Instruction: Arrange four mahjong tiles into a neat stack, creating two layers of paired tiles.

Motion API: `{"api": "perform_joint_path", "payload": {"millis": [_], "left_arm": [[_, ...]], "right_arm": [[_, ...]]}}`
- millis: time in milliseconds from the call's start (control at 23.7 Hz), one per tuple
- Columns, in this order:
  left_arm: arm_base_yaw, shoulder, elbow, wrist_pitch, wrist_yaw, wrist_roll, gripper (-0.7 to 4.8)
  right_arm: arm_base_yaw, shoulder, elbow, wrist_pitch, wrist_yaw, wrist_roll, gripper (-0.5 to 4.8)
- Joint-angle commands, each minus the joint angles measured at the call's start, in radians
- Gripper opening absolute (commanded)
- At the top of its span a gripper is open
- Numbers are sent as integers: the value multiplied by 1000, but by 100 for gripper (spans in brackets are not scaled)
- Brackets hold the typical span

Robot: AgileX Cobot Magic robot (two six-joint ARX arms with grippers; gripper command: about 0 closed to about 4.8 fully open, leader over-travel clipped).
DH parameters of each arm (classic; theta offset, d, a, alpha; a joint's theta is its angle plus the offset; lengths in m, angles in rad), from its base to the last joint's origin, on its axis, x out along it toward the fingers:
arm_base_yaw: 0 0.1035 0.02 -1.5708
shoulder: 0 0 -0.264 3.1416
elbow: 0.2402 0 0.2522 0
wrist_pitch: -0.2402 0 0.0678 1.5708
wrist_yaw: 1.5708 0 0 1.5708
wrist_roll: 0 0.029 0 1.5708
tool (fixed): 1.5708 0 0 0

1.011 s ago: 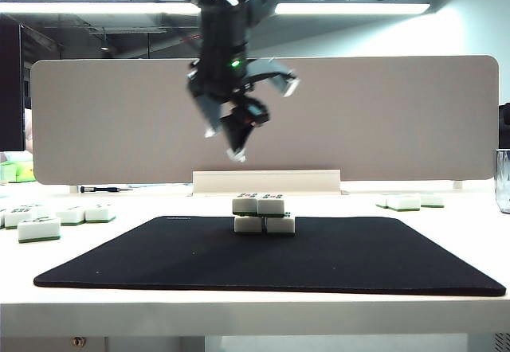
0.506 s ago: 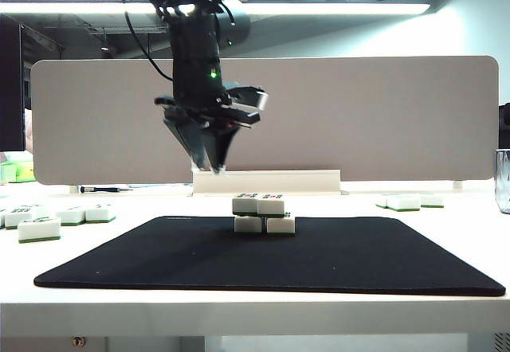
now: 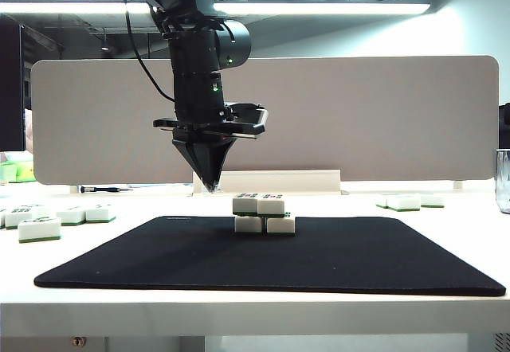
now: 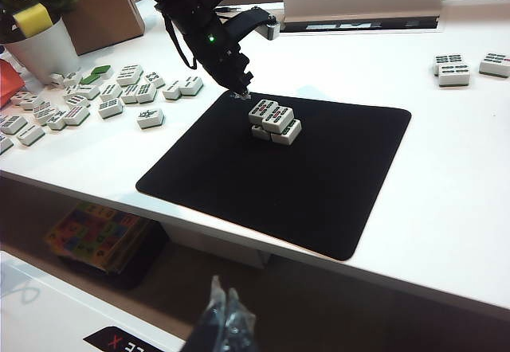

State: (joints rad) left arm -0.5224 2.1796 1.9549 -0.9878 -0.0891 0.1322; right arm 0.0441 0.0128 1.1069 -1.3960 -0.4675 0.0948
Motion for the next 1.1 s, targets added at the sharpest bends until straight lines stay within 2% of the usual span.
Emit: {"api": "perform_joint_path", "payload": {"millis": [42,295,506,716,1096], "left_arm": [[-1,1,3,1,24,-17,-5],[-1,17,3,12,121,-17,-5],[-2,19,3,5,124,-17,-6],[-2,19,3,7,187,-12,-5],[-2,19,3,8,188,-12,-5]], "right_arm": [[1,-13,3,15,-2,-2,-1],[1,-13,3,15,-2,-2,-1],[1,-13,3,16,-2,-2,-1],[1,-13,3,16,-2,-2,-1],[1,-13,3,16,-2,-2,-1]]}}
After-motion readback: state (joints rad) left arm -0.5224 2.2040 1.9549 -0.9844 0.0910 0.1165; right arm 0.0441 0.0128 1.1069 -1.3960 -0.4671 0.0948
